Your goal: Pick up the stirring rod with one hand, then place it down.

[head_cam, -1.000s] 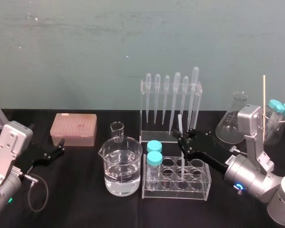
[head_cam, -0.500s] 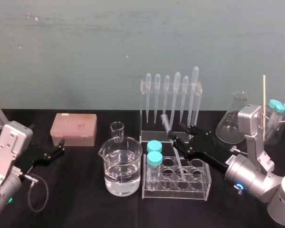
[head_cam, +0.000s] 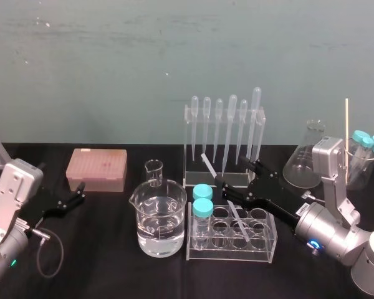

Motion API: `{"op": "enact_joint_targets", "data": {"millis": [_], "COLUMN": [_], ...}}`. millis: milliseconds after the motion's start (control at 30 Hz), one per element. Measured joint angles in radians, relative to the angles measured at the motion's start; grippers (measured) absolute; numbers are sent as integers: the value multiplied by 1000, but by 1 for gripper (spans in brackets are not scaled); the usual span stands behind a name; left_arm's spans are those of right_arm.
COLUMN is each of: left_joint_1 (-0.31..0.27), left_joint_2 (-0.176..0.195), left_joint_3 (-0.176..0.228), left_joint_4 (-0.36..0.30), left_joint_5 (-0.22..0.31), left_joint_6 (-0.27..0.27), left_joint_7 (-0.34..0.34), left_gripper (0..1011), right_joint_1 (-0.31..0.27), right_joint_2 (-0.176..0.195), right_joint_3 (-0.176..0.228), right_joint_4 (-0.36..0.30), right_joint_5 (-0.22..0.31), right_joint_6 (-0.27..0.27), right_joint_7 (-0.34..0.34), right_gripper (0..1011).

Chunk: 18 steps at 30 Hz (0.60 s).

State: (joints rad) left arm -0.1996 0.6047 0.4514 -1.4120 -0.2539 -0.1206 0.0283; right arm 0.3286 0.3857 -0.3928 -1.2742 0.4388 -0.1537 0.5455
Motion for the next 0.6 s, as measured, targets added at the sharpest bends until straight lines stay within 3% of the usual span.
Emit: {"op": "enact_joint_targets", "data": {"millis": [167, 233, 300, 333, 367, 467, 533, 567, 600], "left_joint_1": [0, 0, 0, 0, 0, 0, 0, 0, 0], "left_joint_2": [0, 0, 0, 0, 0, 0, 0, 0, 0], "left_joint_3": [0, 0, 0, 0, 0, 0, 0, 0, 0], "left_joint_4": [0, 0, 0, 0, 0, 0, 0, 0, 0], "left_joint_5": [0, 0, 0, 0, 0, 0, 0, 0, 0], "left_joint_6": [0, 0, 0, 0, 0, 0, 0, 0, 0], "left_joint_7": [0, 0, 0, 0, 0, 0, 0, 0, 0], "left_gripper": [1000, 1000, 1000, 1000, 1000, 1000, 1000, 1000, 1000], "right_joint_1": [-2, -11, -35, -35, -48, -74, -80, -96, -96], "right_joint_2": [5, 7, 5, 5, 0, -13, -17, -29, -29], "right_joint_3": [17, 43, 94, 94, 119, 157, 164, 180, 180], "right_joint_4": [-9, -20, -41, -41, -47, -51, -51, -44, -44], "right_joint_5": [-13, -28, -54, -54, -72, -103, -111, -128, -128], "right_joint_6": [30, 55, 95, 95, 115, 168, 183, 223, 223], "right_joint_7": [-44, -105, -224, -224, -293, -414, -443, -501, -501], "right_gripper": [974, 1003, 1003, 1003, 1003, 1003, 1003, 1003, 1003]}}
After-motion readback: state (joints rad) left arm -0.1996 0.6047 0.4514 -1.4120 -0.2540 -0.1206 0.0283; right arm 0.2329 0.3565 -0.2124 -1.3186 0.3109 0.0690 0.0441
